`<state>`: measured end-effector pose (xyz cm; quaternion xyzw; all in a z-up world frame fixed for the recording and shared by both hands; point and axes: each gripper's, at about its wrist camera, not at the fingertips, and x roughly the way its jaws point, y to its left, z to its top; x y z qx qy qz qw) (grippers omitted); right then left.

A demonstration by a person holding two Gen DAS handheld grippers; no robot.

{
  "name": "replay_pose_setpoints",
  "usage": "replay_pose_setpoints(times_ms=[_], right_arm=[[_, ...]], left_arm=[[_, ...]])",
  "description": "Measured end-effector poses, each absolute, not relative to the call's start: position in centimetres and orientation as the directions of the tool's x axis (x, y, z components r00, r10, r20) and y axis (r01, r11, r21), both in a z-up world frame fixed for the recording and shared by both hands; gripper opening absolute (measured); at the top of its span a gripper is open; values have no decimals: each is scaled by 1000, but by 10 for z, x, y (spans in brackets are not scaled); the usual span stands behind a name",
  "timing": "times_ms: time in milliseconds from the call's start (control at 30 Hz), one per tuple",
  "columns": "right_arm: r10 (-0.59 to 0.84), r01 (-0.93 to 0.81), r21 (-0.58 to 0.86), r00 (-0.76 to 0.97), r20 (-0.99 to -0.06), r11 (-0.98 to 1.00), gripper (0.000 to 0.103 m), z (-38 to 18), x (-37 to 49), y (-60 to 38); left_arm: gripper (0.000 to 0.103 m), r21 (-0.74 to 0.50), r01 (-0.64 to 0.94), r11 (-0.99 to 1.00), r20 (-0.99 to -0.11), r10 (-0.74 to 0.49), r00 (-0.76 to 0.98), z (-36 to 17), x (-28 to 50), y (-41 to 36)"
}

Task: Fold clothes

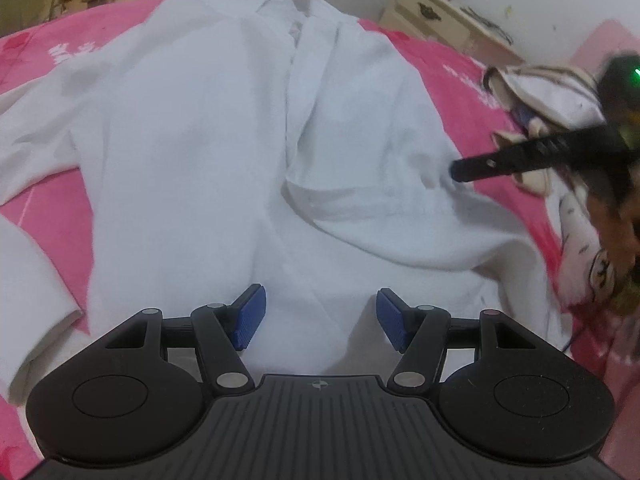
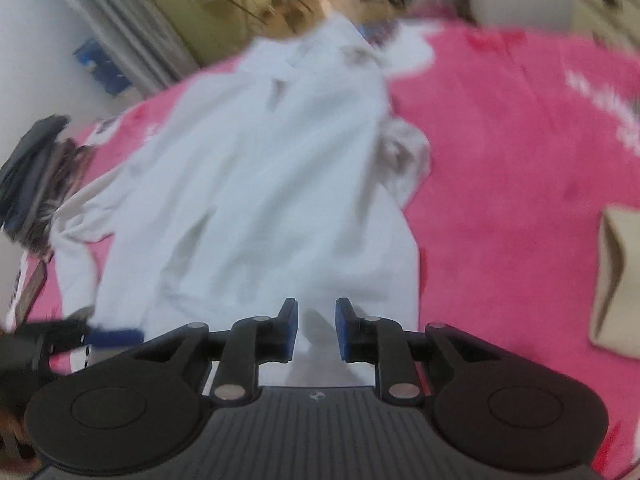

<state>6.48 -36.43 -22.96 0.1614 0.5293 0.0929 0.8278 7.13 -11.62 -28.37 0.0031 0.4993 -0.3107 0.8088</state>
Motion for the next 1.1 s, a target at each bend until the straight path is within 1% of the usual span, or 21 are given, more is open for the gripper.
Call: replay_pose_setpoints(times_ms=[100, 200, 300, 333, 400, 467, 533, 600, 733, 800, 833, 900, 1000, 1067, 1100], right_arm=[[455, 95, 499, 291, -841, 861, 25, -254, 69, -380], [598, 119, 624, 196, -777, 772, 30, -245, 51, -384], [685, 66, 703, 177, -707, 708, 37, -223, 28, -374], [701, 31, 714, 166, -693, 699, 37, -216, 20, -365], [655, -77, 656, 208, -726, 751, 37, -199, 12, -346], [588, -174, 563, 282, -758, 808, 42, -186, 10, -332], [497, -155, 474, 352, -793, 867, 44, -189, 25, -336], [420, -101, 415, 381, -823, 904, 45, -201, 45, -348], [395, -4, 415, 312, -864, 910, 46, -244, 76, -371], [428, 8, 440, 214, -878, 898, 50, -263, 76, -373], [456, 5, 464, 176, -872, 886, 50, -267, 71, -373], [547, 11, 552, 116, -829, 834, 52, -266, 57, -373], [705, 13, 707, 64, -707, 707, 52, -254, 29, -363], [756, -43, 755, 53, -652, 655, 52, -242, 12, -344], [768, -73, 765, 37, -639, 640, 52, -239, 3, -330]], left_arm=[[61, -285, 523, 803, -812, -492, 314, -285, 69, -119], [61, -302, 512, 804, -809, -500, 308, -286, 72, -117], [61, -327, 493, 806, -803, -512, 305, -284, 74, -113], [61, -336, 484, 808, -801, -516, 305, -283, 76, -111], [61, -354, 467, 810, -796, -523, 305, -282, 79, -108], [61, -363, 455, 813, -794, -525, 305, -281, 79, -107], [61, -364, 453, 814, -794, -525, 306, -281, 78, -107], [61, -354, 465, 812, -795, -523, 307, -281, 76, -109], [61, -340, 480, 809, -800, -517, 305, -285, 75, -112], [61, -341, 481, 807, -800, -519, 303, -287, 75, -112], [61, -347, 479, 806, -797, -522, 302, -287, 76, -111], [61, -358, 474, 804, -793, -530, 301, -287, 78, -109], [61, -377, 460, 804, -786, -540, 301, -286, 81, -107], [61, -388, 444, 808, -781, -544, 307, -285, 82, -104], [61, -394, 438, 808, -776, -548, 314, -283, 82, -103]])
